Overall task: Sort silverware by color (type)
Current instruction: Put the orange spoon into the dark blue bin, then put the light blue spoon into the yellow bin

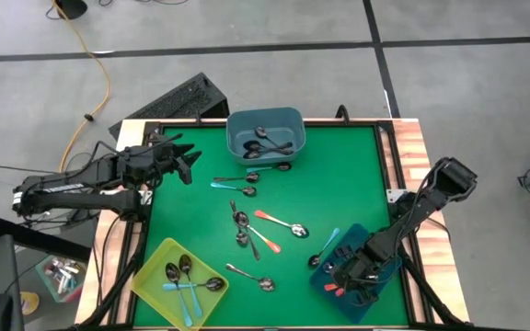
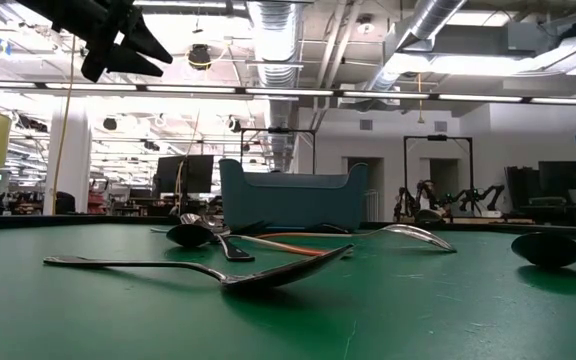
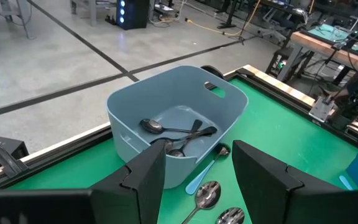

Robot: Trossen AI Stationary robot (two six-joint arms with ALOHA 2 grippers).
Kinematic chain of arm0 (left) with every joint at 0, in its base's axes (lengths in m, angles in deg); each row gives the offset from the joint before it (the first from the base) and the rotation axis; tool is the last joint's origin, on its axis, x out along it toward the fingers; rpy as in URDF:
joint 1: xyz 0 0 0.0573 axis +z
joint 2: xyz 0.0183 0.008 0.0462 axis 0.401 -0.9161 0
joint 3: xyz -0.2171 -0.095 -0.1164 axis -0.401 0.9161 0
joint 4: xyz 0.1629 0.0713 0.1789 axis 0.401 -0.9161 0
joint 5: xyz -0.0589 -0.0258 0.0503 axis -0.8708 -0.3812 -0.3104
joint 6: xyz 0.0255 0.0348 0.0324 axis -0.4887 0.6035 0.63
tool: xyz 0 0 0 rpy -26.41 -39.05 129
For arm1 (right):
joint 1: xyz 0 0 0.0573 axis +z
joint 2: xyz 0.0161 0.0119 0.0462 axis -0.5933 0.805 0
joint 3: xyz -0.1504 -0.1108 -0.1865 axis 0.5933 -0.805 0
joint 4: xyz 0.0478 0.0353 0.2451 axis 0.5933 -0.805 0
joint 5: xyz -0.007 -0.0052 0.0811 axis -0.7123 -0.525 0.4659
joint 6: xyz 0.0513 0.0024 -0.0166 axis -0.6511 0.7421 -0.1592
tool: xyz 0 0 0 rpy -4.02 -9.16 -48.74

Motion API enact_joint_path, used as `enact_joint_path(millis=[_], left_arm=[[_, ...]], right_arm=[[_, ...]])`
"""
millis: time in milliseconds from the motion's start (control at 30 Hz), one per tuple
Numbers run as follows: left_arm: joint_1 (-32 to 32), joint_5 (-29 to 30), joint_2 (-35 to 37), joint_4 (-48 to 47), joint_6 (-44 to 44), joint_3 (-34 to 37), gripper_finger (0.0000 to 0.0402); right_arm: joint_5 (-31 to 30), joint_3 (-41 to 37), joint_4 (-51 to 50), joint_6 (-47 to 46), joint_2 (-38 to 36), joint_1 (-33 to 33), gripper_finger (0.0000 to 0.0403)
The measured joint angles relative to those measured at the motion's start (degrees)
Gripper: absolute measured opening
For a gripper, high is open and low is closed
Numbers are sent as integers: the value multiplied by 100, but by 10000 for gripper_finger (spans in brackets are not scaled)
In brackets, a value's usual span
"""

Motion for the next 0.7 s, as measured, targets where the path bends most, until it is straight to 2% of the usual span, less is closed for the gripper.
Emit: enact_joint_path(millis=[200,367,567,700], left_arm=[[0,44,1,2,0,0,170],[0,66,0,2,0,0,170],[0,67,1,2,9,0,170],[-2,66,2,2,11,0,170]], right_arm=[[64,0,1,-15,0,-88,112],[645,-2,-97,-99,-13,-235,134],[1040,-5,-364,-262,-31,-501,137],[1147,-9,-357,-262,-291,-695,133]])
